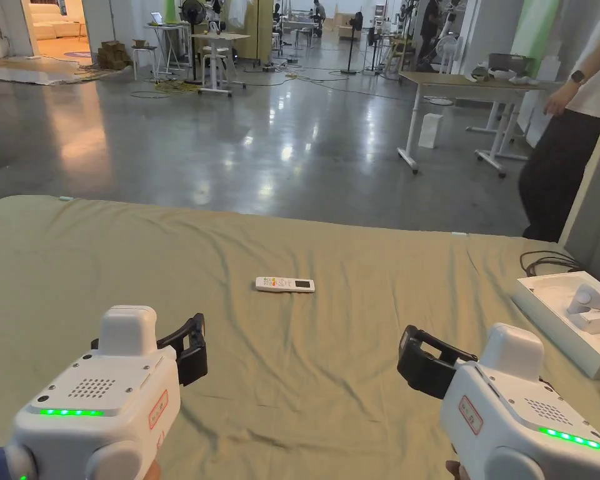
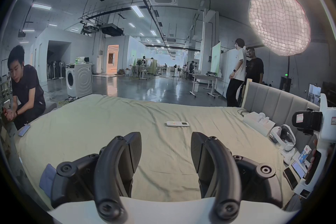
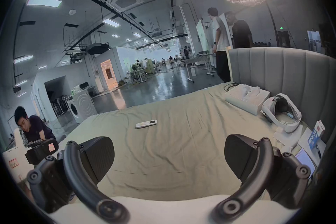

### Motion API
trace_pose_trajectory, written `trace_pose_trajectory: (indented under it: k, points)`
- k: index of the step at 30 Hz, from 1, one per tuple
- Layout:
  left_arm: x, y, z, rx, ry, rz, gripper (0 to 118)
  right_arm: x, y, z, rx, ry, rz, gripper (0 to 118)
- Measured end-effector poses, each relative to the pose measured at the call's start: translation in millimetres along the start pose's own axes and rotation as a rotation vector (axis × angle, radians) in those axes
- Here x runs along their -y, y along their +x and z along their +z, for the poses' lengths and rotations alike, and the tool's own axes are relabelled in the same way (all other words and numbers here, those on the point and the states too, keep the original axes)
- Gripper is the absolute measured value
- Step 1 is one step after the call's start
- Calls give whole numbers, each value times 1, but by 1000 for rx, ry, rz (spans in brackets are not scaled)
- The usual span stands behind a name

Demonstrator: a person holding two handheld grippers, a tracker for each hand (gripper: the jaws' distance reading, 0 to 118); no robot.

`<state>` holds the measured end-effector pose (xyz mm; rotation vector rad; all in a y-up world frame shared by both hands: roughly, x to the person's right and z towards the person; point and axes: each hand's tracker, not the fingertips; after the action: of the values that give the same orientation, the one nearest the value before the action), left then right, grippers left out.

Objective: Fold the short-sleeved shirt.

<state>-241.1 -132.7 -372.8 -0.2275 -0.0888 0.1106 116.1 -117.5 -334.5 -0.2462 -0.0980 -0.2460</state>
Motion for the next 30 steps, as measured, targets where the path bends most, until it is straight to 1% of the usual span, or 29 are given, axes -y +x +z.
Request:
trace_pose_trajectory:
  k: [5, 7, 11, 14, 17, 21, 24, 26, 27, 28, 29, 30]
  points:
    - [2, 5, 1, -92, 10, -85, 60, -1, -1, -2, -7, -21, -16, 118]
    - [3, 7, 1, -88, 13, -113, 60, 0, -1, -5, -5, -37, -37, 118]
    - [3, 6, 1, -86, 17, -106, 60, 2, -3, -11, 60, -109, -81, 118]
    - [4, 6, 2, -107, 40, -107, 60, 4, 0, -14, 28, -123, -97, 118]
    - [5, 4, 7, -101, 71, -92, 60, 3, 3, -16, -13, -127, -140, 118]
    - [6, 2, 9, -100, 85, -84, 60, -1, 4, -18, 8, -131, -157, 118]
    - [6, 0, 7, -80, 67, -80, 60, -3, 1, -19, 43, -136, -127, 118]
    - [6, 0, 6, -77, 59, -83, 60, -4, -3, -19, 92, -125, -93, 118]
    - [6, 0, 6, -76, 59, -82, 60, -4, -5, -19, 118, -110, -71, 118]
    - [6, 0, 6, -76, 58, -81, 60, -4, -8, -20, 144, -110, -32, 118]
    - [6, 0, 6, -75, 57, -78, 60, -3, -10, -20, 155, -105, -6, 118]
    - [6, 0, 5, -73, 55, -75, 60, -2, -12, -19, 146, -90, 5, 118]
